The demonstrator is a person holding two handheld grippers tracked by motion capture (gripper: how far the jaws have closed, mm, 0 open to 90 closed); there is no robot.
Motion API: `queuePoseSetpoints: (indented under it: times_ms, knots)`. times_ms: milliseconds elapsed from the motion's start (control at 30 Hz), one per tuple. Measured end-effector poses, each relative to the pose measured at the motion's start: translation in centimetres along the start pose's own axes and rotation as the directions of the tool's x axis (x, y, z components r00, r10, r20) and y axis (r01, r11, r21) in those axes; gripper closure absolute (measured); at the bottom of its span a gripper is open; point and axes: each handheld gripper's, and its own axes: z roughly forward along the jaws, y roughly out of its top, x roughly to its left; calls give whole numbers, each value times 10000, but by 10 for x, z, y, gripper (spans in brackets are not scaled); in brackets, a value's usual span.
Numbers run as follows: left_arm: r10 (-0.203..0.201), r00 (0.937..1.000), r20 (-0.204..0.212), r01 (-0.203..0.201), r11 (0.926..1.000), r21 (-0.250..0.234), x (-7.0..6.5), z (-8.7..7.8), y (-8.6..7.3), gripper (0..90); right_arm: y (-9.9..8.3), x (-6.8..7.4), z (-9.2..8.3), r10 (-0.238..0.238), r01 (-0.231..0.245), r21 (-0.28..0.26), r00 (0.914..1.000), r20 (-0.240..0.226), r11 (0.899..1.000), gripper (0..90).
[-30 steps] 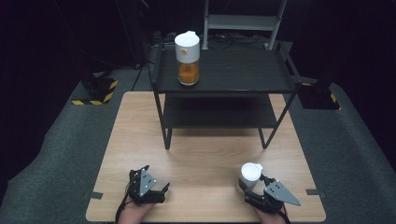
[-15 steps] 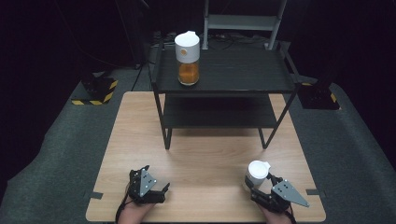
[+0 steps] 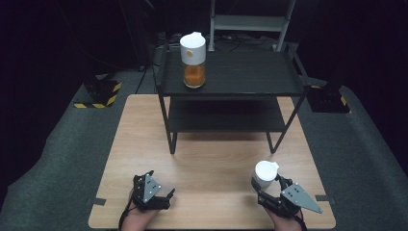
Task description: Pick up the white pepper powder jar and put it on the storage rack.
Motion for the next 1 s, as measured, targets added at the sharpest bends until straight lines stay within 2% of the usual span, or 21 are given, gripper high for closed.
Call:
queuePoseSetpoints:
  times_ms: [1000]
  knots:
    - [-31,10000,30,32,9999,-99,1,-1,-2,7,74,-2,10,-277,259,-948,9995,-168,9952,303]
